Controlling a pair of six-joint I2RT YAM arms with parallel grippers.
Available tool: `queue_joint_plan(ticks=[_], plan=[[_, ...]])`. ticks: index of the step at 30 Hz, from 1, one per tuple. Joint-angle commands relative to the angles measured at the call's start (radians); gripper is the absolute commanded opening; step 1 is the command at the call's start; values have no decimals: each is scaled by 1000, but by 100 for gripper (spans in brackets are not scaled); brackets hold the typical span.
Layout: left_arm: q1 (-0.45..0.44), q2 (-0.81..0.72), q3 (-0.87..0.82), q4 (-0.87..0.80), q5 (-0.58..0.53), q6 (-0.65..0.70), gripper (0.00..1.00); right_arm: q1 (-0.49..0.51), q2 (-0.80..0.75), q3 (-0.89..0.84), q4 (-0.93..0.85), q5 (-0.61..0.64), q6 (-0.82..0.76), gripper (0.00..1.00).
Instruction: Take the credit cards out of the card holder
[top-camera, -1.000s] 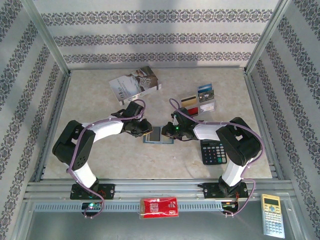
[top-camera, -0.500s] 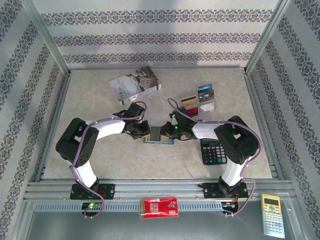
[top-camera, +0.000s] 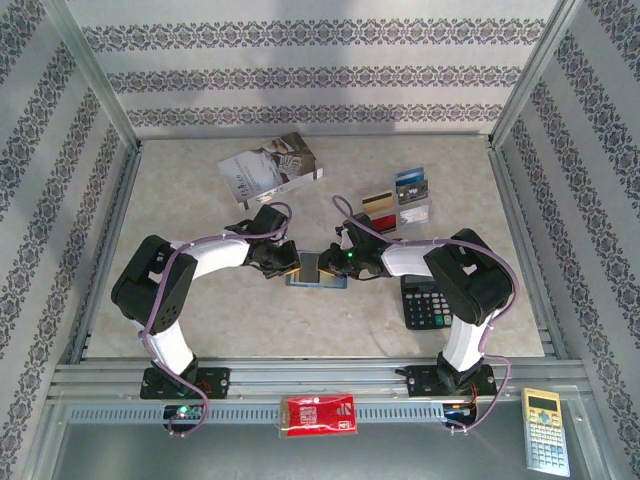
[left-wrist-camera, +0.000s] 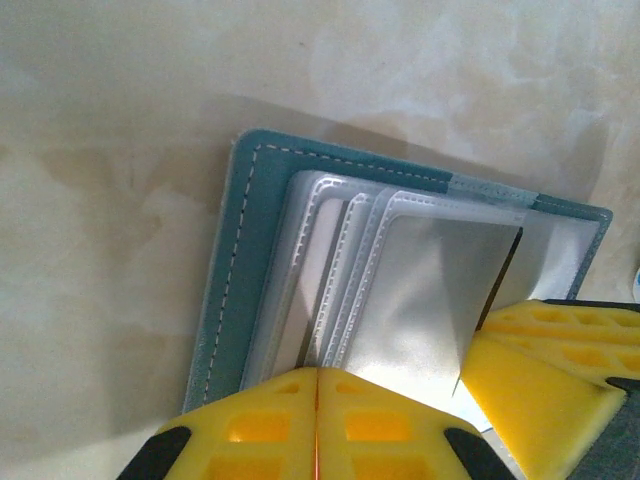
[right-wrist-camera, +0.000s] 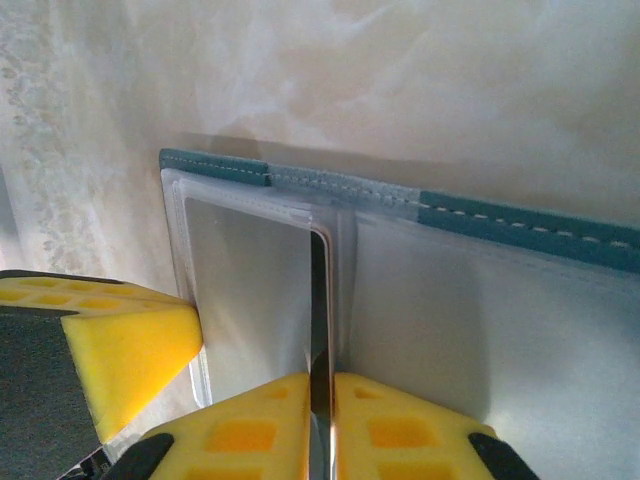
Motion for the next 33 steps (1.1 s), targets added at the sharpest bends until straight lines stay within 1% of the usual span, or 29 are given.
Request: queue_joint_plan(ticks=[1,4,15,23,27,33], plan=[[8,37,-29,-61,-17,-3,7,14,8,12,30,-31,-9,10],[10,29,-30,-64,-22,-5,7,10,-11,2,27,-16,-12,6],[15,-2,-17,-86,-45,6,8,-16,-56,-39,-6,31,-25,5],[15,-19,6,-96,-38,29,8,-31,-93,-57,-17,41,-29,5],[16,-38,25,-96,-26,48,10,-35,-110,-63,-36,49,-31,5],[14,-88,46,-46,43,67,15,-39,-104,-60,-58,58,-39,5]])
